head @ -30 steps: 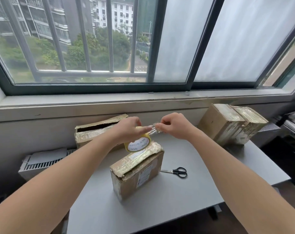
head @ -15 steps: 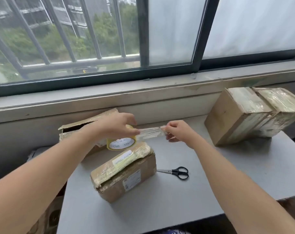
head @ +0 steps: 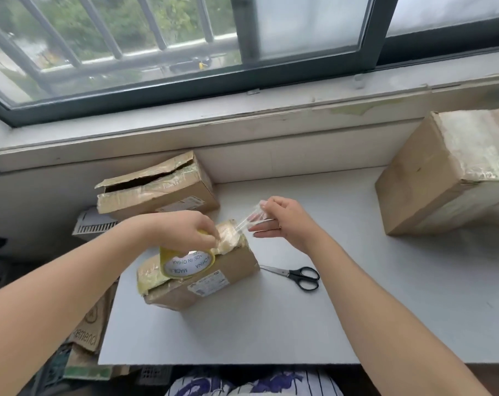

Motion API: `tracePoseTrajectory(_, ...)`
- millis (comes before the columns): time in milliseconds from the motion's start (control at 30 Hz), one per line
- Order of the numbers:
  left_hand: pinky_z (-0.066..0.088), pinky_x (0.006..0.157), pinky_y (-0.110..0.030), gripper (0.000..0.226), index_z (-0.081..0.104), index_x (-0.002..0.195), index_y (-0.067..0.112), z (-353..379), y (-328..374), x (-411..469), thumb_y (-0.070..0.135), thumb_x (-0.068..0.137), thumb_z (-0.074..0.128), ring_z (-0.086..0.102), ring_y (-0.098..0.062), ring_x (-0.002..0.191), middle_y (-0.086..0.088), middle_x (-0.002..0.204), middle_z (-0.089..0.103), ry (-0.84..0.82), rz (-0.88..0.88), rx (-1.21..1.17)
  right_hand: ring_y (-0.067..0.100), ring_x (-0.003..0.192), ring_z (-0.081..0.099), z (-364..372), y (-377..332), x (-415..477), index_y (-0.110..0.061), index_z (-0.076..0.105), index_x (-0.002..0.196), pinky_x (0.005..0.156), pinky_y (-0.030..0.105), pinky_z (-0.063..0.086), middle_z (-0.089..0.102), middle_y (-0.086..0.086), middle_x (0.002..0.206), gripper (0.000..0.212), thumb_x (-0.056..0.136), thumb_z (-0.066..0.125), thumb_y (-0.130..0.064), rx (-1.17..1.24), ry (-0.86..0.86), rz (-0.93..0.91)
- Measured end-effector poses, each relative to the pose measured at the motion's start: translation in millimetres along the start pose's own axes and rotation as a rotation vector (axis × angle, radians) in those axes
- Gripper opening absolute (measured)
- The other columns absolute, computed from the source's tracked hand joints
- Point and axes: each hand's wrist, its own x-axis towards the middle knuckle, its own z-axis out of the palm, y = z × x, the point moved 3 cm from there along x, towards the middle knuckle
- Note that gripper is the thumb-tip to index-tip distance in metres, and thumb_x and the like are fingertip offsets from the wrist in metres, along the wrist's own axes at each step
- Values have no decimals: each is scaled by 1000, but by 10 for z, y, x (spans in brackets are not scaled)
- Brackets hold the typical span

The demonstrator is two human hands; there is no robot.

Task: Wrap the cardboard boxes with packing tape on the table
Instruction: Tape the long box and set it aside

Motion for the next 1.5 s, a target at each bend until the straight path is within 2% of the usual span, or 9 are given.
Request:
tracePoseTrajectory(133,48,54,-19,26,69,118,35,26,28,22,35,100,50,56,-2,49,8,75,67,46,-16,-68,38,91,75,-56,54,-11,-10,52,79,78,43,64,75,21,100,28,105,55,-19,13,16,0)
tracePoseTrajectory(300,45,59,-15,28,66,123,36,51,-13,16,41,99,52,60,2,65,17,94,66,69,-42,-21,38,89,76,-17,195,-56,-6,54,85,79,45,64,76,19,95,24,105,56,-20,-10,70,36)
tracePoseTrajectory(433,43,55,-14,25,66,119,41,107,-49,-26,41,97,53,58,3,57,16,91,66,85,-38,-57,36,87,76,38,385,-72,-9,53,83,81,48,63,76,18,91,25,105,57,-20,-22,108,77)
tracePoseTrajectory(600,54,86,-27,27,66,118,43,122,-81,-23,42,95,53,63,-2,96,16,115,65,93,-37,-67,33,86,76,60,476,-105,-6,54,84,76,44,64,76,19,90,26,105,56,-19,-19,161,69)
tracePoseTrajectory(733,52,86,-27,28,60,123,44,79,-53,-20,39,95,55,62,0,98,19,120,64,81,-10,-103,35,86,76,61,530,-132,-4,54,89,72,41,64,75,20,90,24,106,56,-22,-13,195,76)
tracePoseTrajectory(867,58,94,-42,32,54,117,57,66,-50,-1,44,87,54,70,-13,102,12,122,69,69,-17,-111,33,82,76,70,570,-119,-5,53,86,68,39,64,74,16,83,26,106,55,-22,14,222,79)
tracePoseTrajectory(1300,62,82,-41,28,53,113,57,60,36,83,42,90,50,73,-15,86,9,120,72,55,-9,-29,15,60,67,67,765,62,-10,58,79,59,27,57,69,7,76,29,103,60,-26,-165,290,148)
tracePoseTrajectory(1367,59,87,-37,27,55,117,53,76,48,93,42,93,52,71,-11,92,14,120,70,80,-3,-12,14,57,61,93,815,75,-12,58,75,58,25,53,67,6,74,32,103,60,-27,-235,287,157)
tracePoseTrajectory(1500,48,68,-22,30,59,125,45,116,79,86,38,96,53,65,-2,84,19,120,66,110,3,13,15,56,55,119,917,72,-18,56,65,60,26,49,61,2,67,38,100,63,-31,-294,277,166)
